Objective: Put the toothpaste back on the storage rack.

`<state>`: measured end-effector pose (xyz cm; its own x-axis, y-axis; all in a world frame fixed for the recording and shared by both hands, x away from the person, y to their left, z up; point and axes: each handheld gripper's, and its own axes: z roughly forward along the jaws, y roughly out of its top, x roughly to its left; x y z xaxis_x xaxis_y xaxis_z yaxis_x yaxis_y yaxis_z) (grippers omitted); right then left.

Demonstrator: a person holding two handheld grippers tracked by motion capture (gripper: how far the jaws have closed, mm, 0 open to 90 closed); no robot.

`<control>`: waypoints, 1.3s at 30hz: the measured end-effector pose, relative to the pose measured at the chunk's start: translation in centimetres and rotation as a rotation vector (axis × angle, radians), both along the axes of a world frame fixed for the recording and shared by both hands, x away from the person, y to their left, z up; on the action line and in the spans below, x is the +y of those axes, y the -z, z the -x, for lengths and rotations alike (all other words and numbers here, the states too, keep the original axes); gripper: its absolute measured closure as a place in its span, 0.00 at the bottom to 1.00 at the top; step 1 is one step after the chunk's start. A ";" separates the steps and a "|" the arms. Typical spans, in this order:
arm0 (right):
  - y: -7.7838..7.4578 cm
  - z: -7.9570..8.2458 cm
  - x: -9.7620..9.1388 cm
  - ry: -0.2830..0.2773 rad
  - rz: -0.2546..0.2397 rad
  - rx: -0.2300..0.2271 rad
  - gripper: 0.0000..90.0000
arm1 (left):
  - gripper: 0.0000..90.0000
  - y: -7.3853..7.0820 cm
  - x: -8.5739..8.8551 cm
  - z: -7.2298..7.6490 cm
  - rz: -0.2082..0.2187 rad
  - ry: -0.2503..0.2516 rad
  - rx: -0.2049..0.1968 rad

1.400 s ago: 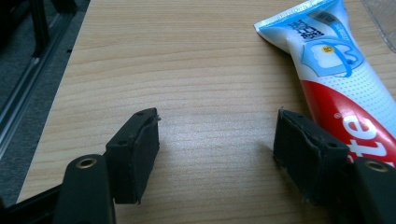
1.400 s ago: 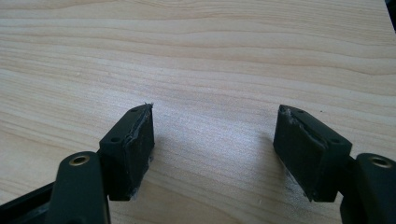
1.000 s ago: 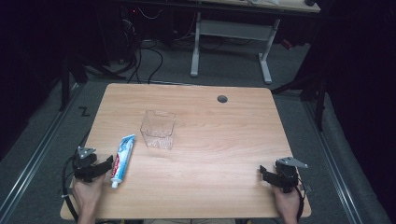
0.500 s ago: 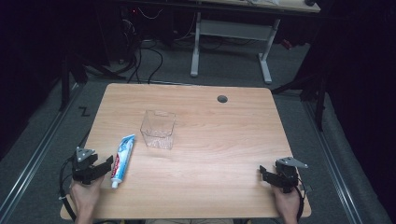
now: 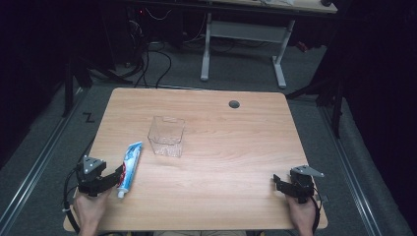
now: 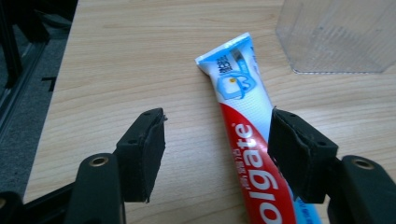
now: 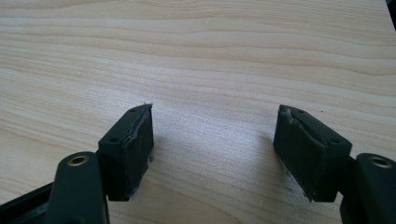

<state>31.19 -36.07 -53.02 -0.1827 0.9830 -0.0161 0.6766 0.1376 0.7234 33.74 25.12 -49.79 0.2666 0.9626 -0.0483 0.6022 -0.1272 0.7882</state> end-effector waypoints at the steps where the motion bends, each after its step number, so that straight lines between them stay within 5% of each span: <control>1: 0.0 0.0 0.0 0.000 0.001 0.000 0.32 | 0.41 -0.1 -0.2 0.0 -0.004 0.006 0.003; 16: 0.0 0.0 0.0 0.000 0.000 0.000 0.32 | 0.44 -1.1 -3.0 -1.8 -0.041 0.099 0.054; 23: 0.0 0.0 0.0 0.000 0.000 0.000 0.32 | 0.49 -1.6 -3.4 -2.6 -0.049 0.098 0.076; 39: 0.0 0.0 0.0 -0.001 0.000 0.000 0.32 | 0.48 -0.8 -4.3 -5.4 -0.094 0.045 0.217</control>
